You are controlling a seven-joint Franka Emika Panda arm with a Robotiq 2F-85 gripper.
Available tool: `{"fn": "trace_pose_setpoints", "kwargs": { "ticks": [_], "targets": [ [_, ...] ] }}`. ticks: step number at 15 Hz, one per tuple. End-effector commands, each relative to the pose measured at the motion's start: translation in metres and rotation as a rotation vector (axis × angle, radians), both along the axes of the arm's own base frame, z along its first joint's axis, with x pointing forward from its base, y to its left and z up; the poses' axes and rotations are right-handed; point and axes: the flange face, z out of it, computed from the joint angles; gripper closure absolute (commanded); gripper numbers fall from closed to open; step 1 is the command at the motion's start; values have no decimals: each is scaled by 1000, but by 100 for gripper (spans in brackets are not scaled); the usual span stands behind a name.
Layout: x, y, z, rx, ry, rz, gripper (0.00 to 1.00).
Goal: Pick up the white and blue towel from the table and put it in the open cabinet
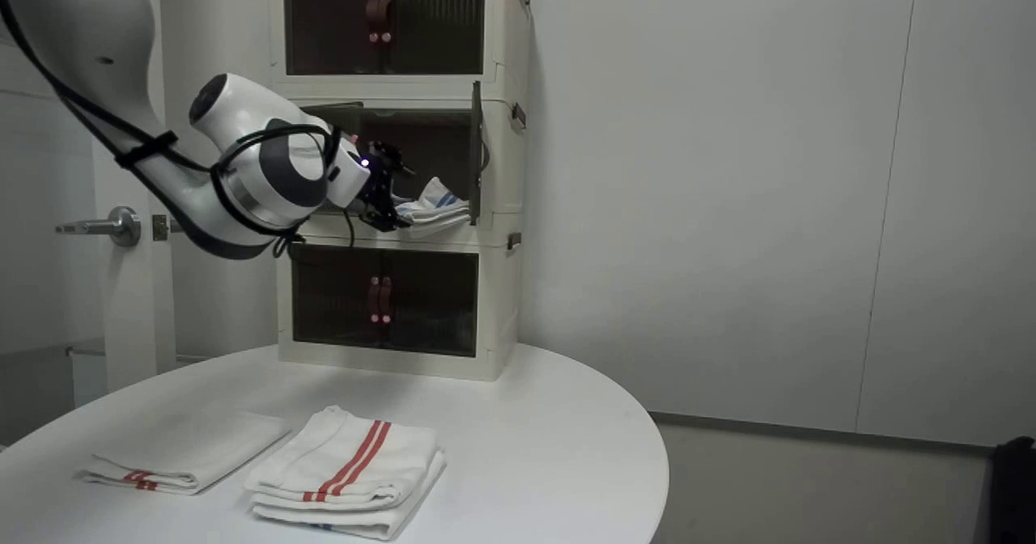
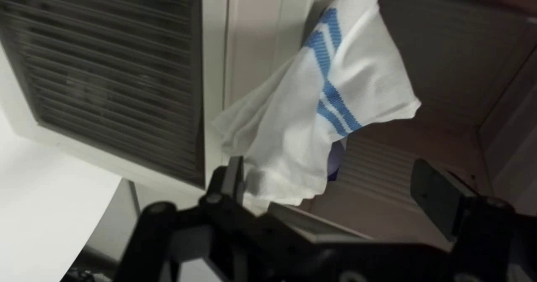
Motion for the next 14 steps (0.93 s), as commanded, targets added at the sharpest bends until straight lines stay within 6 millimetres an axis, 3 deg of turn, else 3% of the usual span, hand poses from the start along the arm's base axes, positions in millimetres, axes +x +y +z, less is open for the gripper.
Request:
{"fn": "trace_pose_setpoints", "kwargs": {
  "ticks": [1, 8, 10, 14],
  "targets": [
    [22, -19, 23, 8, -84, 108, 0],
    [44, -55, 44, 70, -114, 333, 0],
    [50, -61, 42, 101, -111, 359, 26],
    [57, -71, 30, 178, -104, 395, 57]
  ]
}}
